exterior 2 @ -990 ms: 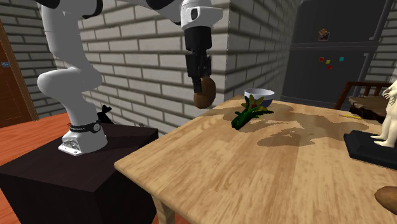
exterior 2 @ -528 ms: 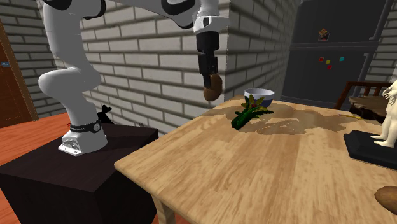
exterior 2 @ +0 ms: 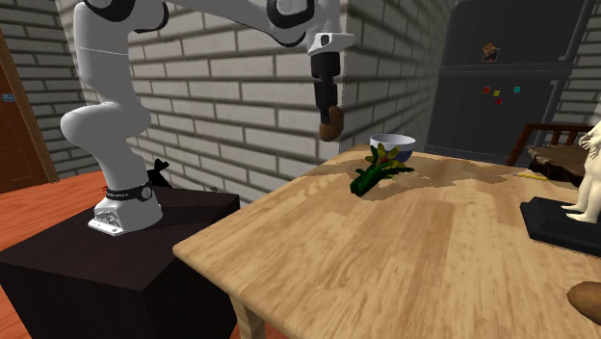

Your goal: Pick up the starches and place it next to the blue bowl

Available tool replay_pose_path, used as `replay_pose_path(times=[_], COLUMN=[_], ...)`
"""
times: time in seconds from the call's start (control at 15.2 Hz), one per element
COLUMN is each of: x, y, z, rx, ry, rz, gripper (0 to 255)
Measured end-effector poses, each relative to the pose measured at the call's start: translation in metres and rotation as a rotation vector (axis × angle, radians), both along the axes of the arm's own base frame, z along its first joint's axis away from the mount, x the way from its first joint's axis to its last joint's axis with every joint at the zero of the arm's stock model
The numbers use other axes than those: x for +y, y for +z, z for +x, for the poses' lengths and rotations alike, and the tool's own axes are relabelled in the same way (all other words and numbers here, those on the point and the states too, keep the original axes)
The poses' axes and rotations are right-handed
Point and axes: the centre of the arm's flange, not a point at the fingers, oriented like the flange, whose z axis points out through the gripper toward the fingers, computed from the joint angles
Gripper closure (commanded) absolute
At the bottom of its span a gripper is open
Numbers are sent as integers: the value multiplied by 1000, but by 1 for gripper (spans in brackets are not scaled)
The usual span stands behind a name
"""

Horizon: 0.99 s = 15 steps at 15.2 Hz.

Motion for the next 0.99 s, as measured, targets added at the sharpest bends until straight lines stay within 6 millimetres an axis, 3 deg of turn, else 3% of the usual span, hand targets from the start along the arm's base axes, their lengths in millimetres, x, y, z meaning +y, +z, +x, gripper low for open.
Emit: replay_pose_path(times=[0.99], x=[196], y=[0], z=[29], rx=[0], ry=[0], rz=[1], gripper=[255])
